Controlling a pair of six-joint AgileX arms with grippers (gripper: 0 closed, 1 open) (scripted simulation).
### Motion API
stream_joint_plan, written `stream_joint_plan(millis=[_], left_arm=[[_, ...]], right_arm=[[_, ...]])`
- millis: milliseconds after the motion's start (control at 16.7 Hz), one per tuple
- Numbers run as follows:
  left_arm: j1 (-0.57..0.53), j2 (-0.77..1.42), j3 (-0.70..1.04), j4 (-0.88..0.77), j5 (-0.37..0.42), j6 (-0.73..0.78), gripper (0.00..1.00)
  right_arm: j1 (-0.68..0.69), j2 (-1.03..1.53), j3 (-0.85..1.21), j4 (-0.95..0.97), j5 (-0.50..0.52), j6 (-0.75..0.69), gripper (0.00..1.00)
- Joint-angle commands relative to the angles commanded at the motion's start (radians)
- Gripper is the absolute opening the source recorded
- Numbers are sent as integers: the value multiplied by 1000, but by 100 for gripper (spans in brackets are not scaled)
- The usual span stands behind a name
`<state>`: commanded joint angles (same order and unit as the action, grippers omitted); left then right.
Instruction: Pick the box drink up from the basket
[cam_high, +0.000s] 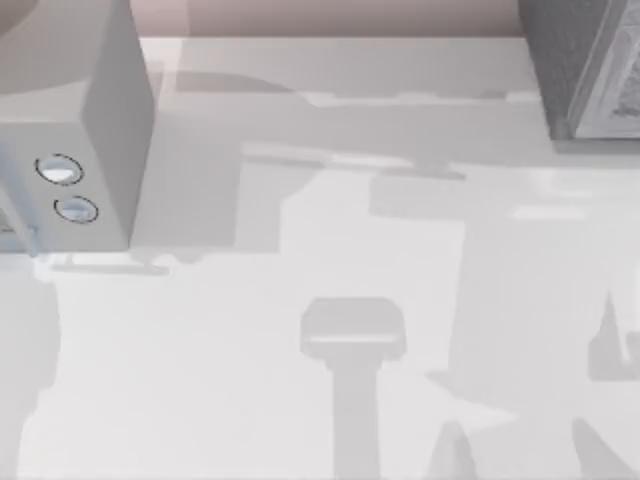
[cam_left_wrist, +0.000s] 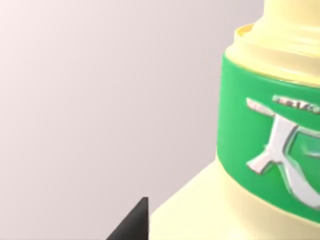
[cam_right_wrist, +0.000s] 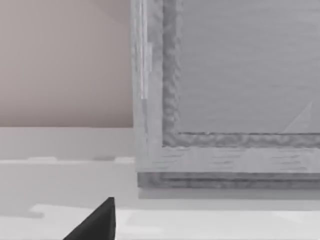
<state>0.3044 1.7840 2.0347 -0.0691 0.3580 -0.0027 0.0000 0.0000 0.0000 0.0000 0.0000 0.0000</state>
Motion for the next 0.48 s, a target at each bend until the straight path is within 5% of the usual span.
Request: stream_joint_plan(millis=[480], left_arm=[[28, 71, -19, -84, 4, 18, 0]], right_arm=[[0, 0, 0, 0, 0, 0, 100]])
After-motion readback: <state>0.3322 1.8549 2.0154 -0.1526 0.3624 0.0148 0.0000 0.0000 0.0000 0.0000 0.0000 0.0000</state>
